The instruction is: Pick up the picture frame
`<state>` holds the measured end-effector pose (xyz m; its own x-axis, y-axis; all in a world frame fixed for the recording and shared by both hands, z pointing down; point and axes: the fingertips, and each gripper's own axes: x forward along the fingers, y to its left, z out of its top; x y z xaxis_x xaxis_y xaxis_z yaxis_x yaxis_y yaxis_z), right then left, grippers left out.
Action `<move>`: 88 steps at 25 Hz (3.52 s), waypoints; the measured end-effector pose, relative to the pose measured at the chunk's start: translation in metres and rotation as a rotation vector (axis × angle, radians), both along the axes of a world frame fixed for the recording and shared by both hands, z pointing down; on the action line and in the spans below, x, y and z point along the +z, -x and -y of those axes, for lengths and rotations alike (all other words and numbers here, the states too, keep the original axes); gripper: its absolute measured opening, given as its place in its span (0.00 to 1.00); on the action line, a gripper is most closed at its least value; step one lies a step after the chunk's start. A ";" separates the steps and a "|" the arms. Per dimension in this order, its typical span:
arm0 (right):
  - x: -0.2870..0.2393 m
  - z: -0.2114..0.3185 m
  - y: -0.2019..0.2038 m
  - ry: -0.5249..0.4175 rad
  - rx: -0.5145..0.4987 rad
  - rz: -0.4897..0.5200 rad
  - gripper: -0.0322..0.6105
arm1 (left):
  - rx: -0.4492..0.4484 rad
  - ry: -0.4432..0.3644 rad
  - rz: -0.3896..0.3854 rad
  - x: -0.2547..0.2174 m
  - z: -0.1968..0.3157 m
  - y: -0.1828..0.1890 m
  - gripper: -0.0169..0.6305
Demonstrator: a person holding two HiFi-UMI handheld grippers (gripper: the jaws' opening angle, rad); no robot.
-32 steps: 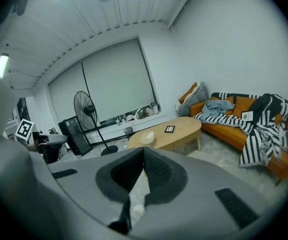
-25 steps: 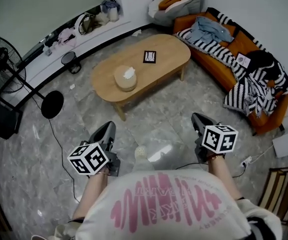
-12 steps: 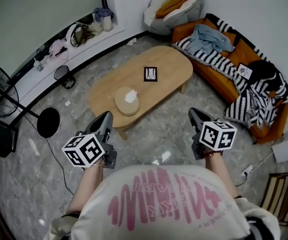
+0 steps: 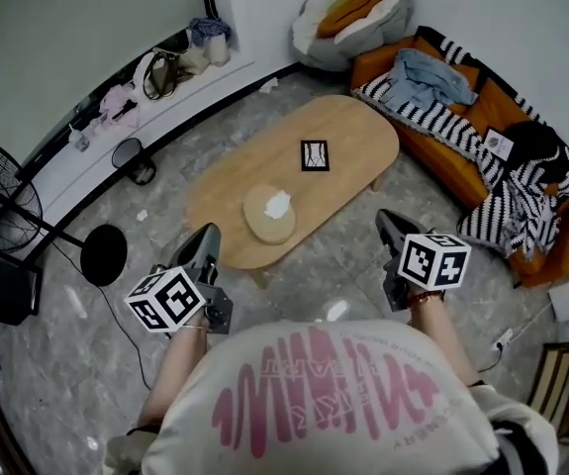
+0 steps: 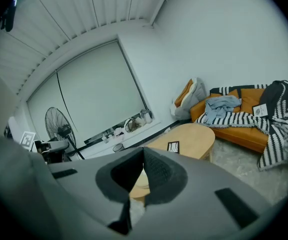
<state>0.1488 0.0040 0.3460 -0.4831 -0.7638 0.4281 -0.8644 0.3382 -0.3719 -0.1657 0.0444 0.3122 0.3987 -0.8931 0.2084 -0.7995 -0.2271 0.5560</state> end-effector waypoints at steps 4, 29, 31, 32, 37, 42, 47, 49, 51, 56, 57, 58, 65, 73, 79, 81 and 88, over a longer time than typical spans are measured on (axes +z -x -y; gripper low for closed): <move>0.022 0.003 0.003 0.056 -0.004 -0.027 0.06 | -0.033 0.061 -0.002 0.020 0.001 0.015 0.03; 0.095 0.277 0.063 0.270 -0.110 0.125 0.06 | -0.201 0.178 -0.093 0.067 0.197 0.050 0.03; 0.110 0.304 0.065 0.321 -0.101 0.164 0.06 | -0.219 0.222 -0.104 0.083 0.214 0.049 0.03; 0.118 0.315 0.066 0.349 -0.097 0.183 0.06 | -0.228 0.244 -0.109 0.091 0.222 0.049 0.03; 0.163 0.359 0.067 0.464 -0.063 0.225 0.06 | -0.286 0.290 -0.155 0.118 0.256 0.051 0.03; 0.205 0.392 0.068 0.544 -0.055 0.245 0.06 | -0.322 0.354 -0.158 0.141 0.280 0.048 0.03; 0.259 0.409 0.068 0.633 -0.047 0.247 0.06 | -0.342 0.484 -0.105 0.164 0.281 0.043 0.03; 0.282 0.416 0.067 0.682 -0.004 0.269 0.06 | -0.359 0.525 -0.079 0.174 0.275 0.046 0.03; 0.304 0.417 0.067 0.740 0.048 0.315 0.06 | -0.366 0.550 -0.040 0.187 0.267 0.050 0.03; 0.350 0.417 0.061 0.815 0.085 0.296 0.06 | -0.448 0.651 0.023 0.226 0.234 0.059 0.03; 0.358 0.417 0.062 0.820 0.070 0.276 0.06 | -0.460 0.669 0.016 0.231 0.229 0.060 0.03; 0.365 0.415 0.063 0.823 0.049 0.252 0.06 | -0.465 0.686 0.019 0.234 0.225 0.060 0.03; 0.409 0.402 0.075 0.808 -0.169 0.025 0.06 | -0.443 0.715 -0.011 0.254 0.216 0.044 0.03; 0.425 0.397 0.085 0.600 -0.572 -0.370 0.09 | -0.476 0.773 -0.014 0.265 0.183 0.036 0.03; 0.433 0.398 0.103 0.520 -0.738 -0.467 0.27 | -0.490 0.815 0.013 0.274 0.171 0.036 0.03; 0.434 0.401 0.111 0.491 -0.771 -0.477 0.29 | -0.478 0.855 0.041 0.283 0.163 0.034 0.03; 0.453 0.386 0.114 0.490 -0.923 -0.673 0.31 | -0.505 0.885 0.009 0.288 0.155 0.034 0.03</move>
<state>0.0351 -0.3817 0.7987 -0.3285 0.0547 0.9429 -0.4453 0.8715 -0.2057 -0.2000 -0.1108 0.6007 0.0132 -0.4803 0.8770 -0.6932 0.6277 0.3542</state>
